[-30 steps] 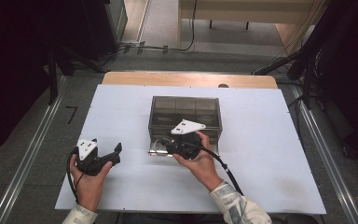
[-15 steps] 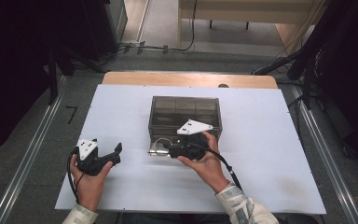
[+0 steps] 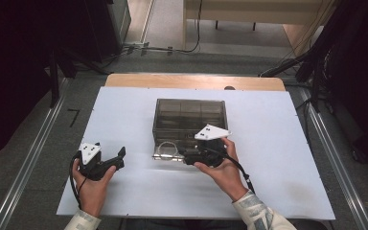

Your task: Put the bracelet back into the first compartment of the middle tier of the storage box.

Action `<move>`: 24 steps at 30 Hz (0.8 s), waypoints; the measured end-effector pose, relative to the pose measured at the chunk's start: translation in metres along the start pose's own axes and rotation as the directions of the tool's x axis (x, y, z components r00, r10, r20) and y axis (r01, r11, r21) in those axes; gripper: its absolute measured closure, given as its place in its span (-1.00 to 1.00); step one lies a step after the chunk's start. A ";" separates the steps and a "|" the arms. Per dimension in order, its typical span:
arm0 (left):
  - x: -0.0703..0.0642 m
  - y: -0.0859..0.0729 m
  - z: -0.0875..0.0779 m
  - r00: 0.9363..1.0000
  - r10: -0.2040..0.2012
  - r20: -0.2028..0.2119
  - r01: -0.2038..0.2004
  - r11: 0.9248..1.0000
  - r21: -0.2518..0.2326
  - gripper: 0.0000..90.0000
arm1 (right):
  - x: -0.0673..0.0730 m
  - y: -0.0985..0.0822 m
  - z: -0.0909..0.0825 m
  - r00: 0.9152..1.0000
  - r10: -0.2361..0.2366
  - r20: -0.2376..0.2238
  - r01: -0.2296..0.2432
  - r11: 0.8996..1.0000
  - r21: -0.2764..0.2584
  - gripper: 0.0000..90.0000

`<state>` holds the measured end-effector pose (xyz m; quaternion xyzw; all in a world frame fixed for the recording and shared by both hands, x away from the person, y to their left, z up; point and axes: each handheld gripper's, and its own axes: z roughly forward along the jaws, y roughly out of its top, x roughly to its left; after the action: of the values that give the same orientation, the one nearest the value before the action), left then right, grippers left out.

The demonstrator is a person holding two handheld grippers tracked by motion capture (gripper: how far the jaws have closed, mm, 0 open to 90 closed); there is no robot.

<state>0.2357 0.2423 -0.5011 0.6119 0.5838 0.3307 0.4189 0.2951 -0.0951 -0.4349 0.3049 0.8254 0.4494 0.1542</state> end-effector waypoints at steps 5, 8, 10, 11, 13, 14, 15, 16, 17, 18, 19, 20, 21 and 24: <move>0.000 0.000 0.000 1.000 0.001 0.002 -0.001 1.000 -0.001 -0.81 | -0.008 -0.005 -0.009 1.000 0.010 0.022 -0.010 1.000 0.001 -0.46; 0.000 0.000 0.001 1.000 0.001 0.002 -0.001 1.000 -0.001 -0.81 | -0.012 -0.008 -0.014 0.999 0.018 0.038 -0.018 1.000 0.000 -0.48; 0.000 0.000 0.001 1.000 0.000 0.002 0.000 1.000 0.001 -0.81 | -0.015 -0.010 -0.018 0.999 0.026 0.044 -0.026 1.000 -0.004 -0.51; -0.001 0.000 0.001 1.000 0.000 0.002 0.000 1.000 0.000 -0.81 | -0.016 -0.011 -0.020 0.998 0.030 0.049 -0.029 1.000 -0.005 -0.53; -0.001 0.000 0.001 1.000 0.000 0.001 0.000 1.000 0.001 -0.81 | -0.018 -0.013 -0.023 0.998 0.033 0.058 -0.033 0.999 -0.004 -0.55; -0.001 0.000 0.001 1.000 0.002 0.001 -0.002 1.000 0.000 -0.81 | -0.019 -0.014 -0.024 0.997 0.035 0.063 -0.035 0.999 -0.004 -0.57; -0.001 0.000 0.001 1.000 0.002 0.001 -0.002 1.000 0.000 -0.81 | -0.021 -0.015 -0.026 0.997 0.036 0.068 -0.036 0.999 -0.004 -0.58; -0.001 0.000 0.001 1.000 0.002 0.000 -0.002 1.000 0.000 -0.81 | -0.023 -0.016 -0.027 0.997 0.038 0.070 -0.038 0.999 -0.004 -0.58; -0.001 0.000 0.000 1.000 0.001 0.001 -0.001 1.000 0.001 -0.81 | -0.025 -0.017 -0.029 0.996 0.041 0.077 -0.040 0.999 -0.007 -0.59; -0.001 0.000 0.001 1.000 0.002 0.000 -0.002 1.000 0.001 -0.81 | -0.026 -0.019 -0.031 0.996 0.042 0.083 -0.042 0.999 -0.007 -0.59; -0.001 0.000 0.001 1.000 0.002 0.000 -0.002 1.000 0.002 -0.81 | -0.028 -0.020 -0.033 0.995 0.045 0.088 -0.045 0.999 -0.007 -0.59; -0.001 -0.001 0.001 1.000 0.001 -0.001 -0.001 1.000 0.003 -0.81 | -0.030 -0.022 -0.036 0.995 0.048 0.091 -0.047 0.999 -0.008 -0.59; -0.001 -0.001 0.001 1.000 0.001 -0.001 -0.001 1.000 0.003 -0.81 | -0.032 -0.023 -0.038 0.994 0.052 0.101 -0.051 0.999 -0.010 -0.59; -0.001 -0.001 0.001 1.000 0.001 -0.001 -0.001 1.000 0.007 -0.81 | -0.038 -0.029 -0.045 0.991 0.062 0.117 -0.061 0.998 -0.014 -0.60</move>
<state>0.2361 0.2415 -0.5021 0.6135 0.5847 0.3295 0.4162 0.2903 -0.1602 -0.4351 0.3553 0.8028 0.4394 0.1901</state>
